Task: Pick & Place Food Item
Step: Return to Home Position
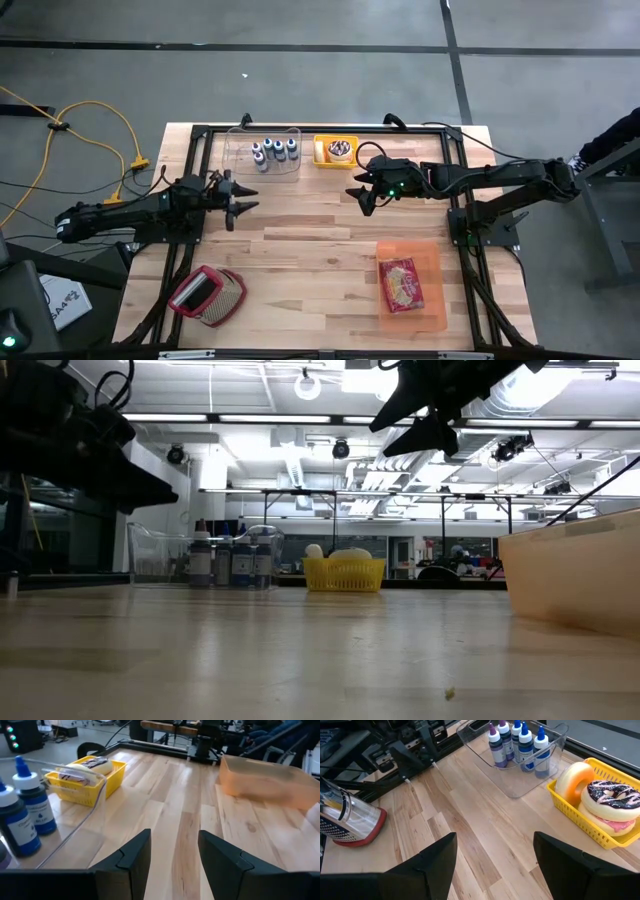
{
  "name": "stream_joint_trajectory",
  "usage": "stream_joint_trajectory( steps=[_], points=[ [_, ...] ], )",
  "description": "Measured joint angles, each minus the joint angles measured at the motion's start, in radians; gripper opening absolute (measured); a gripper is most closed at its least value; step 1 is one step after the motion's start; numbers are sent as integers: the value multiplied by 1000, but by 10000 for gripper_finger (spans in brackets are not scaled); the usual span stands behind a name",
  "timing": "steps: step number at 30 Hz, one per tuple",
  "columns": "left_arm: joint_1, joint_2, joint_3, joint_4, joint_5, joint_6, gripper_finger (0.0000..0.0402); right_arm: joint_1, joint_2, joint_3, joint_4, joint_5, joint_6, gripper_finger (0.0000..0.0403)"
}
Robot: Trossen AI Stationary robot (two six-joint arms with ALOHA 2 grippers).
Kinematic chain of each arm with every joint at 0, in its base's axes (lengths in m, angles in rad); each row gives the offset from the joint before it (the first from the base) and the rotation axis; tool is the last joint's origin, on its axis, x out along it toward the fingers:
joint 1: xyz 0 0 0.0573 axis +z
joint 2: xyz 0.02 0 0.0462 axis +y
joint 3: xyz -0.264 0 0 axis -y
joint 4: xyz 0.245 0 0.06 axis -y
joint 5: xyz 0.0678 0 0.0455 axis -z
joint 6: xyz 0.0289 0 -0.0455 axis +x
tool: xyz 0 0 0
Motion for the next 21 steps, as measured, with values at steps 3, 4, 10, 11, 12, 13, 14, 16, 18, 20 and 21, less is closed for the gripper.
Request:
stream_joint_trajectory(
  steps=[3, 4, 10, 11, 12, 13, 14, 16, 18, 20, 21],
  points=[
    [1, 0, 0, -3, -12, -27, 158, 0, 0, 0, 0, 0, 0, 250],
    [1, 0, 0, -3, -13, -34, 158, 0, 0, 0, 0, 0, 0, 250],
    [1, 0, 0, -3, -14, -52, 158, 0, 0, 0, 0, 0, 0, 250],
    [1, 0, 0, -3, -14, -53, 158, 0, 0, 0, 0, 0, 0, 250],
    [1, 0, 0, -3, -14, -53, 158, 0, 0, 0, 0, 0, 0, 250],
    [1, 0, 0, -3, -13, -53, 158, 0, 0, 0, 0, 0, 0, 250],
    [1, 0, 0, -3, -12, -53, 158, 0, 0, 0, 0, 0, 0, 250],
    [1, 0, 0, -3, -12, -53, 158, 0, 0, 0, 0, 0, 0, 250],
    [1, 0, 0, -3, -12, -54, 158, 0, 0, 0, 0, 0, 0, 250],
    [1, 0, 0, -3, -12, -71, 158, 0, 0, 0, 0, 0, 0, 250],
    [1, 0, 0, -3, -11, -83, 158, 0, 0, 0, 0, 0, 0, 250]
  ],
)
